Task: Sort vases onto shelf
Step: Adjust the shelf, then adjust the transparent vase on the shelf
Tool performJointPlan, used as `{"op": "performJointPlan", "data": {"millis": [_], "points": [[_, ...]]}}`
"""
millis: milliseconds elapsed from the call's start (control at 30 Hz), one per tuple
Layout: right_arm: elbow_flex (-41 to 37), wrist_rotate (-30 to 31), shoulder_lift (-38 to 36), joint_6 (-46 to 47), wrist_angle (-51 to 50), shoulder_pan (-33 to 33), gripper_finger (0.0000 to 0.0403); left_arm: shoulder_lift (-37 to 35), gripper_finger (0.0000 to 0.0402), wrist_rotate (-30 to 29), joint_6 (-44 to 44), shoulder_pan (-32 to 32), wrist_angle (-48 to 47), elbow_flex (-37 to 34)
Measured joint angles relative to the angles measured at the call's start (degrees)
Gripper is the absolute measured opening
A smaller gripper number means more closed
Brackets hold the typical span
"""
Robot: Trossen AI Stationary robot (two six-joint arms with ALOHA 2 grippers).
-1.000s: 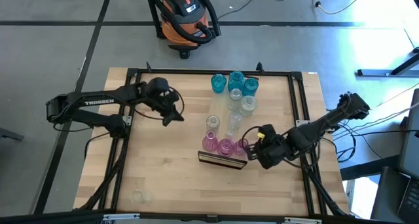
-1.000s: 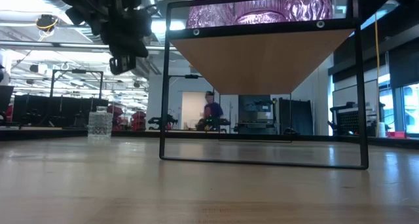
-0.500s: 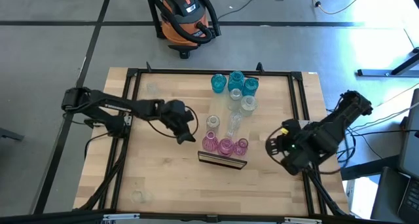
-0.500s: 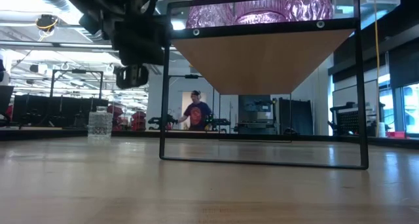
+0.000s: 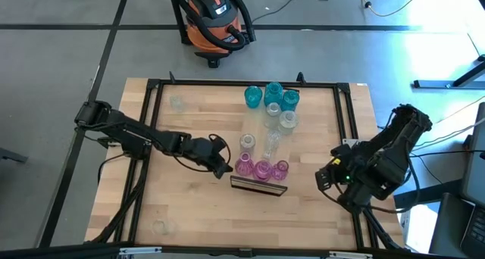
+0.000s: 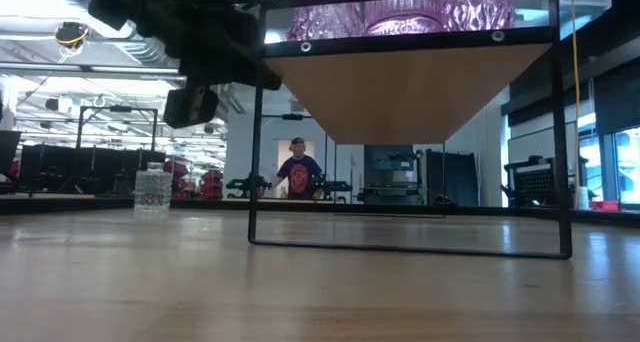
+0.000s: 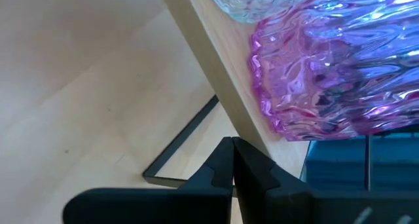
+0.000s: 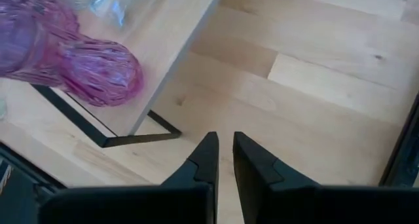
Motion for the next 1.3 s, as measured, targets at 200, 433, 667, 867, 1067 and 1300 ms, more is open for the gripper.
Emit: {"op": "performJointPlan", "data": {"millis": [200, 433, 667, 867, 1067, 1300], "points": [[0.0, 2.55, 0.0, -0.42, -0.02, 1.44, 0.003, 3.11, 0.0, -3.4, -4.72, -3.04, 6.87, -0.07], [-0.02, 3.95, -0.46, -0.53, -0.01, 1.46, 0.003, 13.0, 0.0, -6.18, -7.24, -6.3, 15.75, 5.69], [0.36, 10.61, -2.58, -0.22, 0.09, 2.14, 0.003, 16.76, 0.0, -9.4, -2.91, -6.37, 13.15, 11.98], [1.15, 15.71, -6.98, -2.81, -0.03, 2.0, 0.003, 12.36, 0.0, -12.99, -0.97, -4.09, 5.57, 12.13], [0.49, 15.19, -10.27, -3.46, 0.09, 2.0, 0.0061, 4.08, 0.0, -12.77, 4.12, -1.02, -5.32, 12.06], [-9.16, 11.82, -14.67, 5.85, -0.06, 1.89, 0.019, -5.21, 0.0, -13.19, 9.5, 2.18, -16.5, 12.06]]}}
